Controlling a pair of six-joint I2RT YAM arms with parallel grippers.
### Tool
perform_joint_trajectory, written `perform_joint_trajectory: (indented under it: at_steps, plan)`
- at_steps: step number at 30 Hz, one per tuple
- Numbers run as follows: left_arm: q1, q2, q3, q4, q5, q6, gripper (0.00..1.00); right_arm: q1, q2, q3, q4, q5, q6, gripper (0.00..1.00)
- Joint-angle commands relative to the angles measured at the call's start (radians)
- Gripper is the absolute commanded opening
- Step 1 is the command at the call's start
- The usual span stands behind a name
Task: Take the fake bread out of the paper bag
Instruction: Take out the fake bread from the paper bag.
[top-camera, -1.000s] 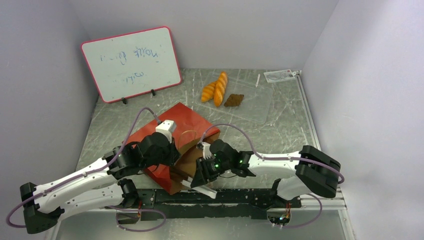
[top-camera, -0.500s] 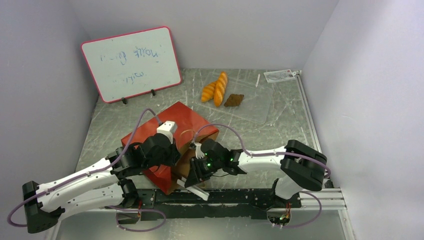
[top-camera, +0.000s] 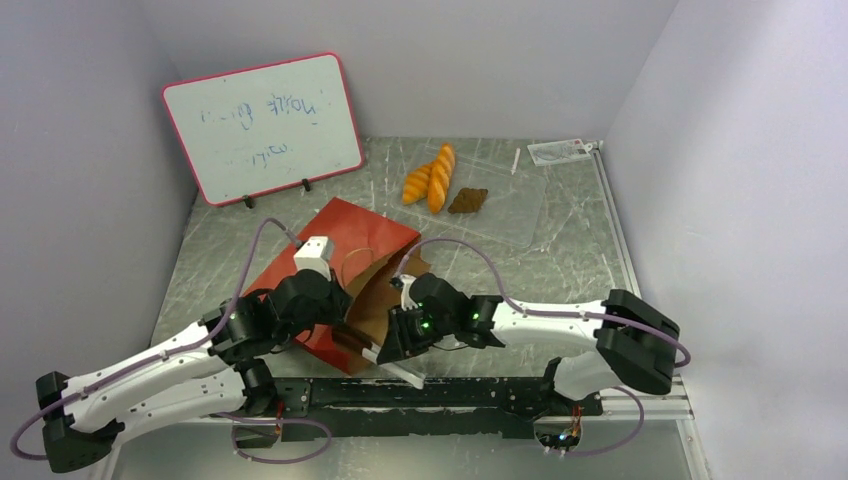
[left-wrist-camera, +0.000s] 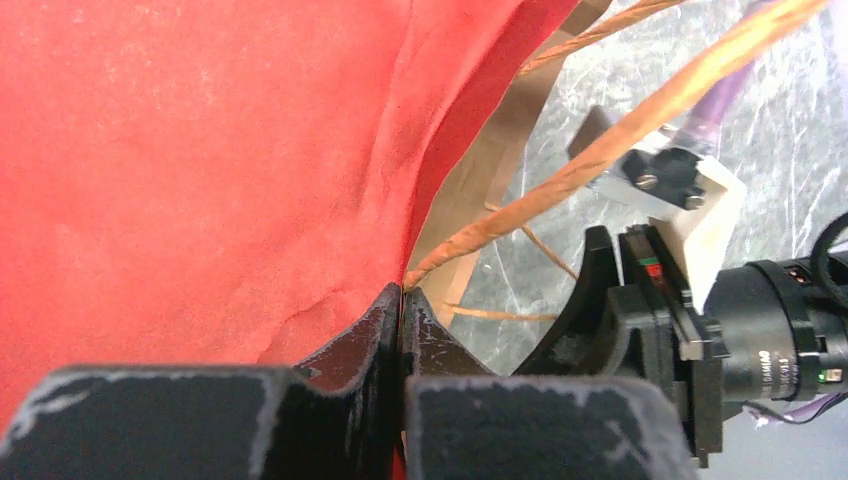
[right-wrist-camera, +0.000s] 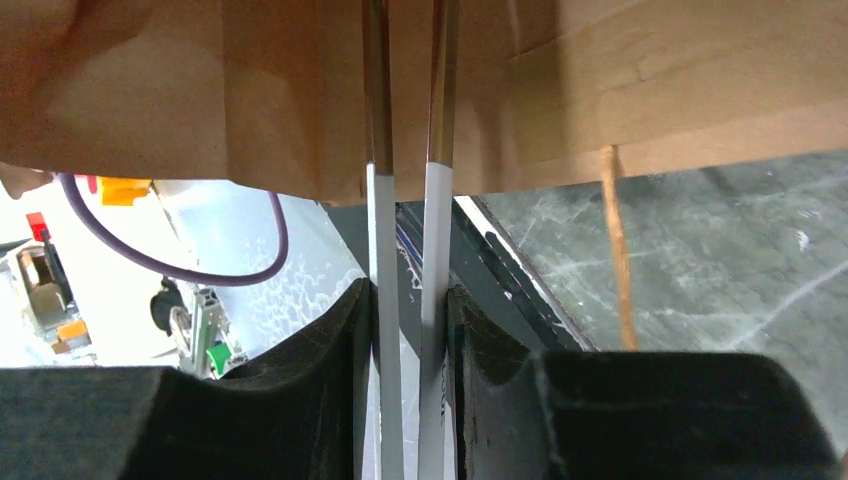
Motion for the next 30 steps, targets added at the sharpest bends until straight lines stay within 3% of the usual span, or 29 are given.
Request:
perform_joint_trajectory:
  at_steps: [1,18,30]
  plan:
    - [-0.007,-0.055,-0.024,-0.015,-0.099,-0.06,0.07,-0.008,-0.072,0.011,-0.058,0.057,-0.03,0.0]
    - [-0.007,-0.131,-0.019,-0.119,-0.133,-0.094,0.07,-0.01,-0.268,0.012,-0.274,0.101,-0.046,0.0]
    - [-0.007,-0.097,0.007,-0.159,-0.203,-0.156,0.07,-0.009,-0.418,0.068,-0.481,0.151,-0.054,0.0]
